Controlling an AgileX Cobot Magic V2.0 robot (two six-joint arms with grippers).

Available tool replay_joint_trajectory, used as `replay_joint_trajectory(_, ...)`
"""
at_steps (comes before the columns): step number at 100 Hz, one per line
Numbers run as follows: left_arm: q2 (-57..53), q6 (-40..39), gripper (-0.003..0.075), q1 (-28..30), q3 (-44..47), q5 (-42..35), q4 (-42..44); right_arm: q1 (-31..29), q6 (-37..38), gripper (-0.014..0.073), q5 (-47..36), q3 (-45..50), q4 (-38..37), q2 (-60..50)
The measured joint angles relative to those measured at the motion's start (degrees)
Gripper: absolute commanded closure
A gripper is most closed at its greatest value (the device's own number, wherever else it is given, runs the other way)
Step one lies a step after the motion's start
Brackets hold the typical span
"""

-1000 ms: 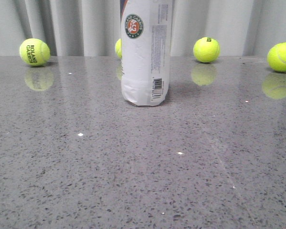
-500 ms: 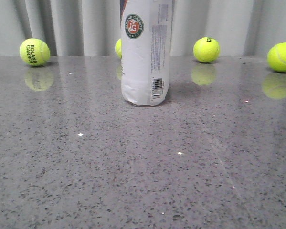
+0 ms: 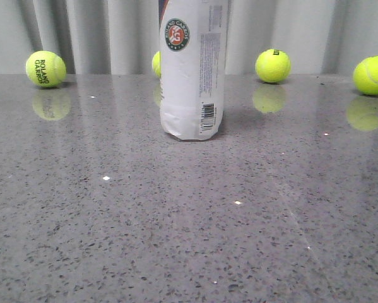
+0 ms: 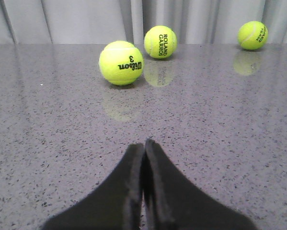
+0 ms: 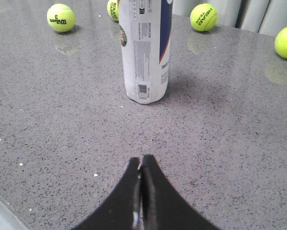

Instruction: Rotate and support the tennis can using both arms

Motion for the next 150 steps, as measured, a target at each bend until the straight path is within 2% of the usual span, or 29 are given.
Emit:
replay_joint_trajectory(19,0.00,0.00,0.0740,0.00,0.00,0.00,0.00,-2.37,0.00,0.0652,-3.95,1.19,0.00,0.00)
replay_joint_trajectory(46,0.00,0.00,0.0740,0.00,0.00,0.00,0.00,-12.47,0.00,0.0652,-26.65,11.18,0.00,0.00)
replay_joint_trajectory(60,0.00,0.00,0.0740,0.00,0.00,0.00,0.00,-17.90,0.00,0.0652,-32.74,15.88,0.00,-1.22)
replay_joint_trajectory(82,0.00,0.00,0.0740,0.00,0.00,0.00,0.00,-26.75,0.00,0.0652,-33.31,20.64,0.00,-4.97)
replay_joint_trajectory(111,0.00,0.00,0.0740,0.00,0.00,0.00,0.00,-37.49,0.00,0.0652,-26.94,24.31,0.00,-9.91)
replay_joint_trajectory(128,0.00,0.00,0.0740,0.00,0.00,0.00,0.00,-41.07,0.00,0.0652,-26.38,26.94,0.00,-14.41)
replay_joint_trajectory(150,0.00,0.00,0.0740,0.00,0.00,0.00,0.00,-41.61,0.00,0.0652,-25.85,29.21,0.00,-16.97)
